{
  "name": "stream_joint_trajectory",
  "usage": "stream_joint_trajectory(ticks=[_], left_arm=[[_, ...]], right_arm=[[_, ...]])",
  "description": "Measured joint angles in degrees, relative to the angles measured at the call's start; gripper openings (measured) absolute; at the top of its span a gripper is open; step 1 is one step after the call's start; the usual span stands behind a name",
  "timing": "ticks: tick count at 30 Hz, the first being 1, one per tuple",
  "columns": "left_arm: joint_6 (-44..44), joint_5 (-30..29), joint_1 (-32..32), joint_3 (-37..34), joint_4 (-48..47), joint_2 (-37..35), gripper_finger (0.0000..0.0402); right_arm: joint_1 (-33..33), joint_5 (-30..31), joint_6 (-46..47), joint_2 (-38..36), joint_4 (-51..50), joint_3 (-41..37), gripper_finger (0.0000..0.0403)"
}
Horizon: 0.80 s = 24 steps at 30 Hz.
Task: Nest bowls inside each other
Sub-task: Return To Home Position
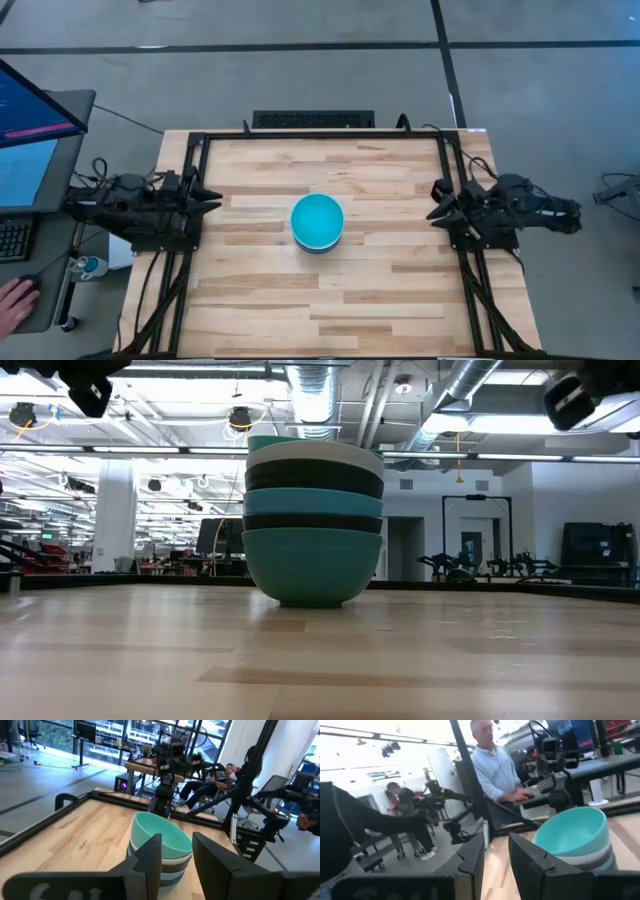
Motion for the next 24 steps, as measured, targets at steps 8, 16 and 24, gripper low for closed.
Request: stream_joint_trajectory(ticks=[8, 16, 24], left_arm=[[-0.4, 0.1, 0.0, -6.7, 7.7, 0.0, 0.0100], [1.3, 0.5, 0.0, -9.1, 12.3, 0.0, 0.0100], [4.1, 0.6, 0.0, -9.2, 14.5, 0.0, 0.0100]], right_arm=[[-0.3, 0.0, -0.4, 0.7, -3.4, -0.1, 0.0112], [-0.3, 0.1, -2.0, 0.0, -4.7, -0.1, 0.0112], [-0.3, 0.3, -0.8, 0.0, -6.1, -0.1, 0.0112]])
